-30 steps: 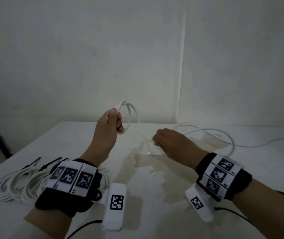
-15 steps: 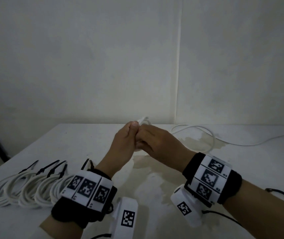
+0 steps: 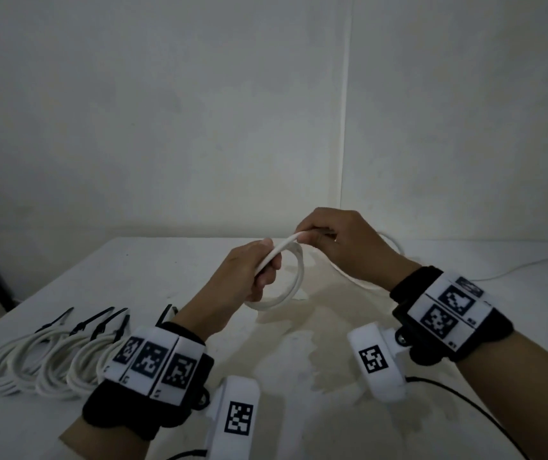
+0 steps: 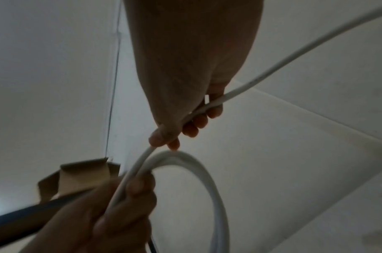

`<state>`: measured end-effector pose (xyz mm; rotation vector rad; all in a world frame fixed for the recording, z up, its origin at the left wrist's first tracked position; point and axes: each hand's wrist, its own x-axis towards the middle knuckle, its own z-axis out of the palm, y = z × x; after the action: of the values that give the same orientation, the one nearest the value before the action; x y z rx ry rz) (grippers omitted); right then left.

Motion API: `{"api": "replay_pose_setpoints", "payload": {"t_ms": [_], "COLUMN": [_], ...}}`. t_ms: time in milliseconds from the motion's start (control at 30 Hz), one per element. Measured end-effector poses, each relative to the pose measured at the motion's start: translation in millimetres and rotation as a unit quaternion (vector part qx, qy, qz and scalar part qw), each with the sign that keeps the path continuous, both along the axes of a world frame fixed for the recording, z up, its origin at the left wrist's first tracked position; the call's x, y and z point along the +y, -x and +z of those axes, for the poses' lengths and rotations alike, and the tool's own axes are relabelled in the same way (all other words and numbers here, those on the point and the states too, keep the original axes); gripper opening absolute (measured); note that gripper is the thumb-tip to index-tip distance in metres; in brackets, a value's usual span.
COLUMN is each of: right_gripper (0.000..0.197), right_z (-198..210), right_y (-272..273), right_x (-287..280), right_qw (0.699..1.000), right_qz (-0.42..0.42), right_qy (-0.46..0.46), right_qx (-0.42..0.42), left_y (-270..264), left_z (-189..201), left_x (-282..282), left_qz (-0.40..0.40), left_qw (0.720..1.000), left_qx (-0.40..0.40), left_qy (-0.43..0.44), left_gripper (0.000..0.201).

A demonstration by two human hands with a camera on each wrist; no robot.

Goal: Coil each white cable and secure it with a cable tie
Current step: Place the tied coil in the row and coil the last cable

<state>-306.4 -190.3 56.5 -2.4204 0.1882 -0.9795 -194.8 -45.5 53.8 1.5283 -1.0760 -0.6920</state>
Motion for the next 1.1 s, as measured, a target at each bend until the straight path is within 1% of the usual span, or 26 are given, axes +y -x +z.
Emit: {"api": "replay_pose_setpoints", "payload": {"t_ms": [67,167,267,367,567,667,800,900,967,1033,1067,1100], "right_gripper": [0.012,0.014,0.02,0.021,0.022,0.025,0.033,0.041,0.044,0.042,0.04,0.038], "right_z": [-1.3,-4.8,-7.1,-13.1,-29.9,-36.1,-46.8,-58.4,-68.6,-79.3,-83.3,-85.6], "right_y": [1.8,-0.2,-2.0,0.0,0.5,1.8,-2.9,-4.3,-2.0,-1.0,-1.7,-2.6], "right_x": [-3.5,1.0,4.8,-1.8,-12.6,-16.9,-19.0,-18.9,-19.0,-18.0,-17.4,-16.2], "right_qw": [0.999,0.997,0.997,0.995,0.993,0.991,0.994,0.997,0.998,0.997,0.996,0.993], "right_qz": [-0.01,-0.006,0.004,-0.007,-0.026,-0.043,-0.075,-0.063,-0.057,-0.059,-0.069,-0.082], "right_qy": [-0.041,-0.082,-0.08,-0.096,-0.11,-0.122,-0.072,-0.053,-0.036,-0.009,0.025,0.079], "right_qx": [0.001,-0.002,-0.008,-0.018,-0.03,-0.039,-0.027,-0.008,0.021,0.041,0.041,0.037], "left_y": [1.4,5.9,8.2,5.0,-2.1,-12.2,-25.3,-38.1,-48.8,-56.1,-57.0,-56.5], "left_z": [0.4,0.8,1.9,4.0,6.9,12.6,16.9,26.3,35.5,41.0,41.4,40.2], "left_x": [0.2,-0.6,-3.1,-4.0,-6.8,-6.1,-8.1,-9.1,-5.2,-0.9,-0.6,-0.9], "left_qz": [-0.009,0.007,0.027,0.05,0.099,0.128,0.165,0.193,0.214,0.231,0.236,0.241], "left_qw": [1.0,0.999,0.996,0.99,0.97,0.95,0.925,0.895,0.878,0.873,0.874,0.876], "left_qx": [0.021,0.034,0.071,0.113,0.178,0.213,0.239,0.272,0.278,0.26,0.249,0.237], "left_qy": [0.0,0.01,0.039,0.074,0.134,0.187,0.244,0.297,0.326,0.342,0.345,0.345], "left_gripper": [0.042,0.036,0.035,0.036,0.035,0.035,0.034,0.035,0.035,0.034,0.034,0.034]}}
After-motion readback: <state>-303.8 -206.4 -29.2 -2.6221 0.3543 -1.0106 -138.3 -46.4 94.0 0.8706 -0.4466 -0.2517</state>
